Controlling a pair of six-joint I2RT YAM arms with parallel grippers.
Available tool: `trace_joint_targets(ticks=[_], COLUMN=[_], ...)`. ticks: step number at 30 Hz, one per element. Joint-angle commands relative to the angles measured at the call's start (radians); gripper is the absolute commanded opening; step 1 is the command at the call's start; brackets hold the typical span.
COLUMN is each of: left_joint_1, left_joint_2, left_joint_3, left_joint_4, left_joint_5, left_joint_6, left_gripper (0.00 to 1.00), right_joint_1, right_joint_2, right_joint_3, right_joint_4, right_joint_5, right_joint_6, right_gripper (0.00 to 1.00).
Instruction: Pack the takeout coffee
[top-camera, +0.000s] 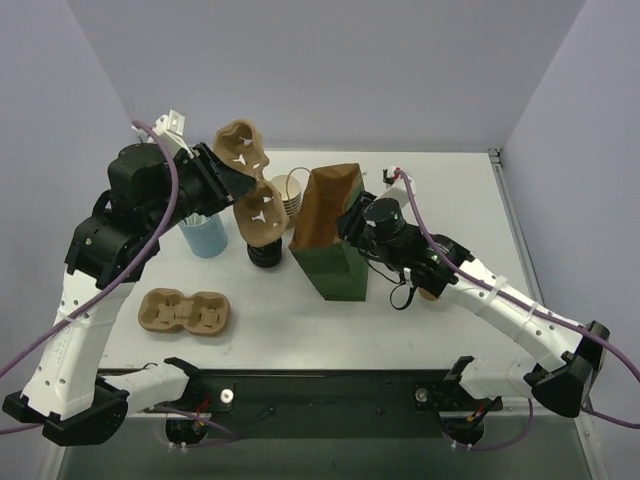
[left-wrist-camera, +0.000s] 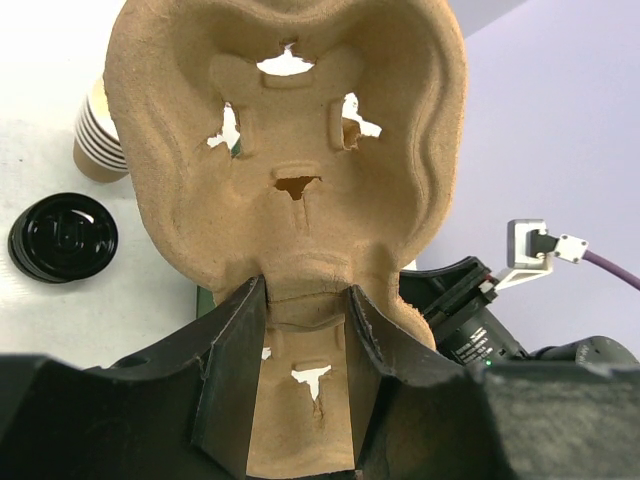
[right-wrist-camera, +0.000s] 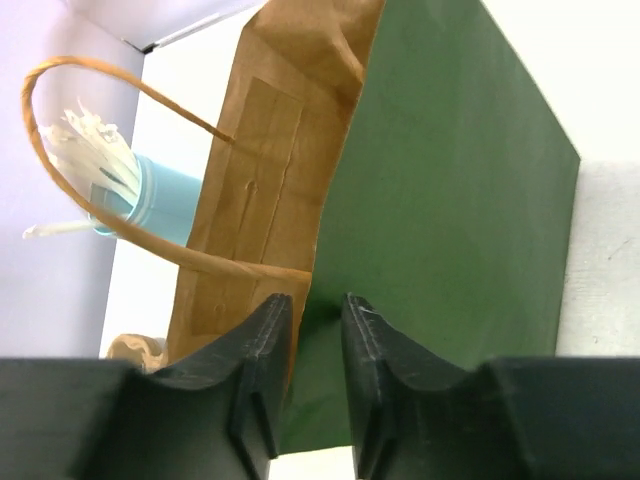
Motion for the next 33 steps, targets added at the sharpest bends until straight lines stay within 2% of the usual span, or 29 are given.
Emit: trace_joint_targets(ticks=[1,6,14,19,26,33], left_joint_1=[-0.088,-0.226,-0.418,-0.507,-0.553,-0.553], left_joint_2=[0.035,0.104,0.247,0.319,0.445,0.506], left_joint_3=[0.071,0.126,0.287,0.356,0.476,0.482], left_joint_4=[0.022,0.027,0.009,0.010,-0.027,-0.016], left_joint_5=[-0.123,-0.206,-0.356,-0.390,-0.434,-0.496], left_joint_6=[0.018,0.039,0.097,0.137,0.176,0.243], left_gripper=[0.10,0.10,0.10,0.10,0.10,0.12], right_joint_1=[-0.009,-0.021,-0.034,-0.037,-0.046,-0.047], right_joint_2=[-0.086,-0.151,-0.266,-0.335,-0.448,-0.533], right_joint_3=[-0.008,-0.020,-0.025,-0.046,-0.100,-0.123], right_joint_4=[-0.022,-0.061,-0.151,-0.200,-0.220,-0.236], right_joint_5=[0.078,0.082,0.061,0.079,0.104,0.122], right_joint_6=[-0.034,-0.097,-0.215,-0.246,-0.293,-0.312], right_gripper=[0.38,0.51,0.60,0.63,0.64,0.64])
